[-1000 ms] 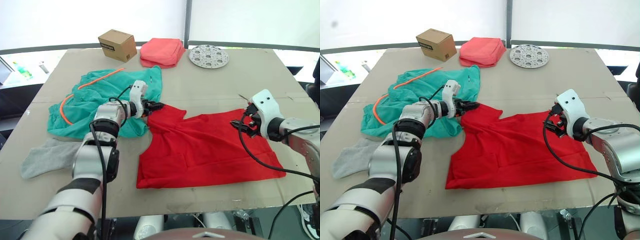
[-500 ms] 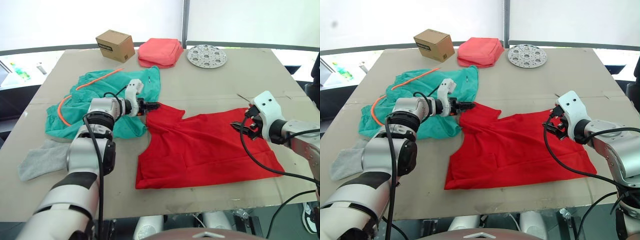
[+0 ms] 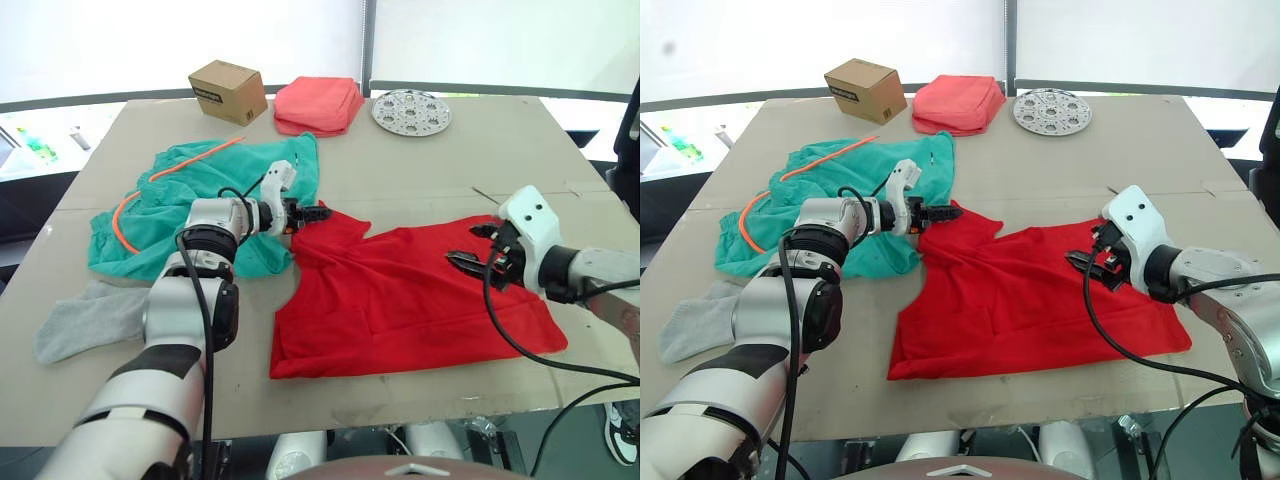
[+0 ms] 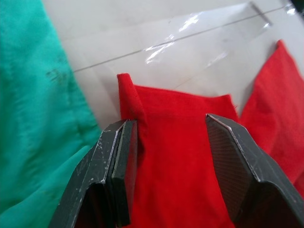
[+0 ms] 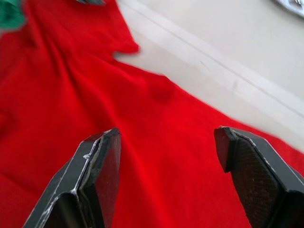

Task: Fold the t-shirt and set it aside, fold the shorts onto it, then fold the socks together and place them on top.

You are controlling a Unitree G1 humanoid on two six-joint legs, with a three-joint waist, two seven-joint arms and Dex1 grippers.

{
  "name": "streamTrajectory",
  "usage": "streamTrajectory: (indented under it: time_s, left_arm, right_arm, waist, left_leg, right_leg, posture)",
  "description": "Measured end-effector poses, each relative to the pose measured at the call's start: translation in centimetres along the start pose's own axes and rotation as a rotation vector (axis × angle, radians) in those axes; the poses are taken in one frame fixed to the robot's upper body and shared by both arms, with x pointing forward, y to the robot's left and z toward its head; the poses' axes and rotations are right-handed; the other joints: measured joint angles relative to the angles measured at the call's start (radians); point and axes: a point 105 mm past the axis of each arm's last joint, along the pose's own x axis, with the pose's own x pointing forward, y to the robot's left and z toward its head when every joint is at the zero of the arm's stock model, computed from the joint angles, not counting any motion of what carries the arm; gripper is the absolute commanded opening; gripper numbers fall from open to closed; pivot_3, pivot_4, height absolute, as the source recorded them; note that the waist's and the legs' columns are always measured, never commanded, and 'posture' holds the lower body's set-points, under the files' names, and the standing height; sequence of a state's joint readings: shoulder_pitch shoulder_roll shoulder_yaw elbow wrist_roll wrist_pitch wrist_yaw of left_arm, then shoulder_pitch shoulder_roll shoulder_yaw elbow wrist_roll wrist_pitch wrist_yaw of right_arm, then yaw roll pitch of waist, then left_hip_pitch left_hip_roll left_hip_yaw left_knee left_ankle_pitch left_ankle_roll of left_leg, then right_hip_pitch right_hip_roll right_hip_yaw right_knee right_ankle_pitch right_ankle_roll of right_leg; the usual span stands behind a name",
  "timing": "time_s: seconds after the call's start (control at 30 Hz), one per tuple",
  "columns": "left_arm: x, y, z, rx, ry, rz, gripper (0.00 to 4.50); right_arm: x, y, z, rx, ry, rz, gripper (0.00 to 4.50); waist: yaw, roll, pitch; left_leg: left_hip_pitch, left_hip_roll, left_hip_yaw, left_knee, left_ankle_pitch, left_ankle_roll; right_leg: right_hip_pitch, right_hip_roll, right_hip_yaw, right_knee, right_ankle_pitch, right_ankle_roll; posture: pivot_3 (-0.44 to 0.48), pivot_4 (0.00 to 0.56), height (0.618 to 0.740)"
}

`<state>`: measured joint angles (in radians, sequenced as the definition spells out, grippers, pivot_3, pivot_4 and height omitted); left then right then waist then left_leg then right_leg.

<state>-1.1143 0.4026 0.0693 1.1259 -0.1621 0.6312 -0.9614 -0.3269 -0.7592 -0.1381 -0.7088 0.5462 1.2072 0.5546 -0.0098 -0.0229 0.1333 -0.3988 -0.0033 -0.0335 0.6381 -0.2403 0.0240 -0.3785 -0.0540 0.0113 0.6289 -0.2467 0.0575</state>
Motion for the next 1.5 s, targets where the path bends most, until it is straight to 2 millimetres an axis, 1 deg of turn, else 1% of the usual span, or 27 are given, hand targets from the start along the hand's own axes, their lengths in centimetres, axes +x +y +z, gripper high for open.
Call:
streamTrajectory:
  time_s: [0.07,0.17,0.3,0.43,0.7,0.87,1.03,1.1,1.13,1.17,1.4,1.5]
  left_arm:
    - [0.0,0.3,0.4,0.042,-0.019,0.030,2.49]
    - [-0.2,1.0,0.8,0.107,-0.040,0.078,2.49]
    - [-0.2,1.7,0.3,0.149,-0.025,0.117,2.49]
    - [-0.3,1.8,-0.2,0.163,0.004,0.112,2.49]
    - [0.1,1.2,-0.3,0.063,-0.011,0.074,2.49]
    - [0.4,1.3,-0.3,0.053,-0.030,0.090,2.49]
    - [0.6,1.0,-0.2,0.051,-0.040,0.070,2.49]
    - [0.7,0.9,-0.2,0.055,-0.042,0.062,1.99]
    - [0.7,0.9,-0.2,0.060,-0.043,0.056,1.82]
    - [0.7,0.9,-0.3,0.060,-0.041,0.057,1.39]
    - [1.0,1.0,-0.6,0.068,-0.038,0.073,1.39]
    - [1.0,1.1,-0.3,0.110,-0.052,0.081,0.58]
  right_arm:
    - [0.0,0.7,0.3,0.000,-0.027,0.037,3.35]
    - [-0.3,1.7,1.3,0.009,-0.099,0.099,3.35]
    - [-0.8,2.3,2.1,-0.001,-0.150,0.134,3.35]
    - [-1.0,2.9,2.6,-0.001,-0.183,0.173,3.35]
    - [-1.9,4.6,4.1,-0.005,-0.279,0.269,3.35]
    - [-2.2,5.0,4.4,-0.002,-0.302,0.290,3.35]
    - [-2.4,4.9,4.6,-0.005,-0.309,0.277,3.35]
    - [-2.4,4.8,4.5,-0.005,-0.307,0.267,3.35]
    - [-2.4,4.8,4.4,-0.006,-0.304,0.262,3.35]
    - [-2.4,4.7,4.4,-0.008,-0.296,0.258,3.35]
    - [-2.5,4.6,3.9,-0.006,-0.279,0.244,3.35]
    - [-2.6,4.5,3.9,-0.012,-0.275,0.243,3.35]
  waist:
    - [0.000,0.000,0.000]
    - [0.000,0.000,0.000]
    - [0.001,0.000,0.000]
    - [0.001,0.000,0.000]
    - [0.002,0.000,0.000]
    - [0.003,-0.001,0.000]
    - [0.004,-0.001,0.000]
    - [0.003,-0.001,0.000]
    - [0.003,-0.001,0.000]
    - [0.003,-0.001,0.000]
    - [0.003,-0.001,0.000]
    - [0.003,-0.001,0.000]
  left_leg:
    - [0.000,0.000,0.000,0.000,0.000,0.000]
    - [0.000,0.000,0.000,0.000,0.000,0.000]
    - [0.000,0.000,0.000,0.000,0.000,0.000]
    - [0.000,0.000,0.000,0.000,0.000,0.000]
    - [0.000,0.001,0.000,0.001,0.000,0.000]
    - [0.001,0.001,0.000,0.001,0.000,0.000]
    - [0.001,0.001,0.000,0.001,0.000,0.000]
    - [0.001,0.001,0.000,0.001,0.000,0.000]
    - [0.000,0.001,0.000,0.001,0.000,0.000]
    - [0.000,0.001,0.000,0.001,0.000,0.000]
    - [0.000,0.003,0.000,0.001,0.000,0.000]
    - [0.000,0.003,0.000,0.001,0.000,0.000]
  right_leg:
    - [0.000,0.000,0.000,0.000,0.000,0.000]
    - [0.000,0.000,0.000,0.000,0.000,0.000]
    - [0.000,0.000,0.000,0.000,0.000,0.000]
    - [0.000,0.000,0.000,0.001,0.000,0.000]
    - [0.000,0.000,0.000,0.001,0.000,0.000]
    - [0.001,-0.001,0.000,0.001,0.000,0.000]
    - [0.001,-0.001,0.000,0.001,0.000,0.000]
    - [0.001,-0.001,0.000,0.001,0.000,0.000]
    - [0.000,-0.001,0.000,0.001,0.000,0.000]
    - [0.000,-0.001,0.000,0.001,0.000,0.000]
    - [0.001,-0.001,0.000,0.001,0.000,0.000]
    - [0.000,0.000,0.000,0.001,0.000,0.000]
  posture:
    - [0.000,0.150,0.740]
    - [0.000,0.150,0.740]
    - [0.000,0.150,0.740]
    - [0.000,0.150,0.740]
    - [0.000,0.150,0.740]
    - [0.000,0.150,0.740]
    - [0.000,0.150,0.740]
    - [0.000,0.150,0.740]
    - [0.000,0.150,0.740]
    - [0.000,0.150,0.740]
    - [0.000,0.150,0.740]
    - [0.000,0.150,0.740]
